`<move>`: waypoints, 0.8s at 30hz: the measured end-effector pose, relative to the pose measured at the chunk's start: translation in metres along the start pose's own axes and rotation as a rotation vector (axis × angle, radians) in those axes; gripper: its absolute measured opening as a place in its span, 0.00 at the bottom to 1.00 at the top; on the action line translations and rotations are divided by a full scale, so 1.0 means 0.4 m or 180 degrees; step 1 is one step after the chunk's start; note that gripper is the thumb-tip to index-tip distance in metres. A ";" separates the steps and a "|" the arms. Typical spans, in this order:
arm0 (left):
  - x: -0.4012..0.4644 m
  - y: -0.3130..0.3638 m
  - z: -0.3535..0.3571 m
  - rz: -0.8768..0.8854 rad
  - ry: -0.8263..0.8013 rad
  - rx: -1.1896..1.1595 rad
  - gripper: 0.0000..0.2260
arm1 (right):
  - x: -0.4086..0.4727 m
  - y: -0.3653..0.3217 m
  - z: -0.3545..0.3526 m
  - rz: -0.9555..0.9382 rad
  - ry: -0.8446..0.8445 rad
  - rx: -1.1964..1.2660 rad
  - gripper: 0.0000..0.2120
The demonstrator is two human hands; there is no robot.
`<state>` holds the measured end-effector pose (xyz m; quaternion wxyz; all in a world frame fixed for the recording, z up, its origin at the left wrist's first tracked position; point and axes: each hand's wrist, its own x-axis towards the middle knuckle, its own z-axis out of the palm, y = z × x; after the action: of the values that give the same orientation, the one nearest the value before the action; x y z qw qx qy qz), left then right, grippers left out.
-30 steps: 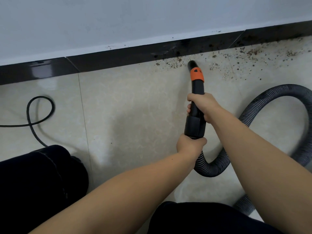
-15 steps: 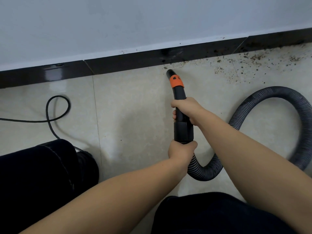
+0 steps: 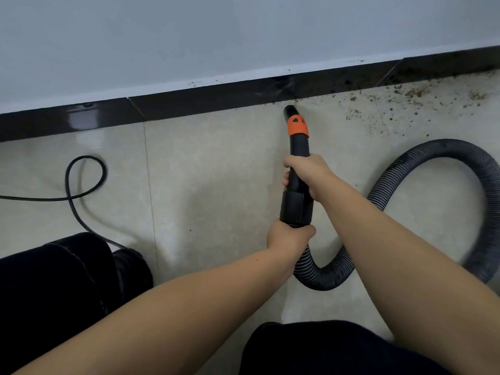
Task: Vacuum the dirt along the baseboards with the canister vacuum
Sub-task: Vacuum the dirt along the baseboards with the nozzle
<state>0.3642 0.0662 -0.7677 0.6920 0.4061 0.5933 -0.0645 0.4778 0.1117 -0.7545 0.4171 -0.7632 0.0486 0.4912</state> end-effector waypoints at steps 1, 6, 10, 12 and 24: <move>0.003 0.005 0.011 0.0000 -0.0042 0.0040 0.15 | 0.006 -0.001 -0.016 0.0014 0.0053 0.0044 0.05; 0.028 0.036 0.057 0.0029 -0.0211 0.0171 0.17 | 0.039 -0.015 -0.075 0.0001 0.0265 0.0208 0.04; 0.051 0.065 0.067 0.0042 -0.0258 0.0233 0.17 | 0.063 -0.033 -0.093 -0.0020 0.0358 0.0335 0.05; 0.058 0.072 0.065 0.0026 -0.0253 0.0213 0.17 | 0.069 -0.040 -0.088 -0.0021 0.0356 0.0355 0.05; 0.033 0.050 0.034 -0.0022 -0.0103 -0.0095 0.12 | 0.047 -0.044 -0.026 -0.0029 -0.0040 0.0007 0.05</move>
<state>0.3899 0.0760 -0.7700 0.7073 0.3926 0.5844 -0.0645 0.5035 0.1223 -0.7570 0.4205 -0.7598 0.0430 0.4940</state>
